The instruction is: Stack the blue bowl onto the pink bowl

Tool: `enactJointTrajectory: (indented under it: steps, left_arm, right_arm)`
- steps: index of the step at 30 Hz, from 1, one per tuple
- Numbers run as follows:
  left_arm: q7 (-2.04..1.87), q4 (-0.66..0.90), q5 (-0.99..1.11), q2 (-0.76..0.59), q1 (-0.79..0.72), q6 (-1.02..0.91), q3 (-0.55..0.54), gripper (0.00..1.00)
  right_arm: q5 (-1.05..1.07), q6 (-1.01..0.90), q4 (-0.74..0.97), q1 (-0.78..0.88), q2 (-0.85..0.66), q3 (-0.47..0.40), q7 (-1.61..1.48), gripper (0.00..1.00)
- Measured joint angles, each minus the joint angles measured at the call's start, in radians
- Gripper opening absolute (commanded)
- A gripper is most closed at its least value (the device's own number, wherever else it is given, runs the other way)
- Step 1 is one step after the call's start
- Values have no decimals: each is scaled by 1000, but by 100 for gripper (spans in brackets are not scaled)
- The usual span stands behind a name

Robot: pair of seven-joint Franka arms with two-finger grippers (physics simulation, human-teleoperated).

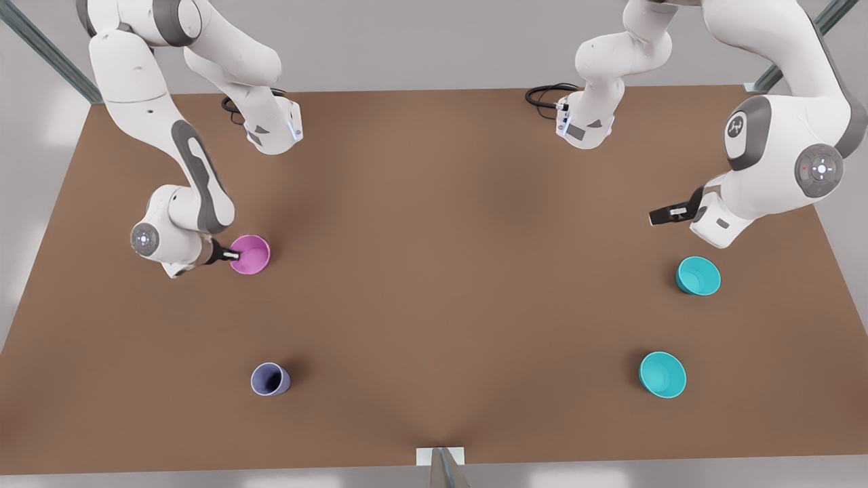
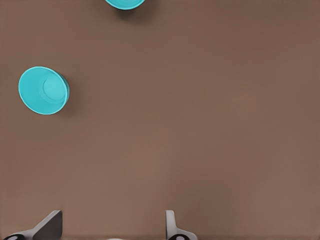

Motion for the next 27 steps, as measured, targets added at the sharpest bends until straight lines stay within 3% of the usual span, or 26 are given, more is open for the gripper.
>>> enactJointTrajectory:
  steps: [5, 11, 18, 19, 20, 22, 27]
  left_arm:
    - [0, 0, 1, -1, 0, -1, 0, 100]
    - [-1, 0, 2, -3, 2, -1, 0, 100]
    - [11, -3, 0, 75, 23, 15, -1, 100]
    - [21, -3, 1, 91, 57, 22, -1, 100]
    - [31, -3, 1, 107, 95, 32, -1, 100]
    - [49, -12, 1, 132, 117, 64, 29, 100]
    - [170, -26, -46, 298, 51, 212, 302, 100]
  right_arm:
    - [123, -37, 191, 75, 26, 75, 12, 21]
    - [239, -30, 885, 528, 451, 83, 189, 21]
    - [218, 91, 1006, 670, 640, 82, 425, 21]
    - [217, 106, 1014, 678, 652, 82, 452, 35]
    - [214, 119, 1023, 685, 662, 81, 479, 100]
    - [211, 144, 1033, 698, 670, 75, 528, 100]
    - [210, 178, 1061, 667, 627, 54, 629, 100]
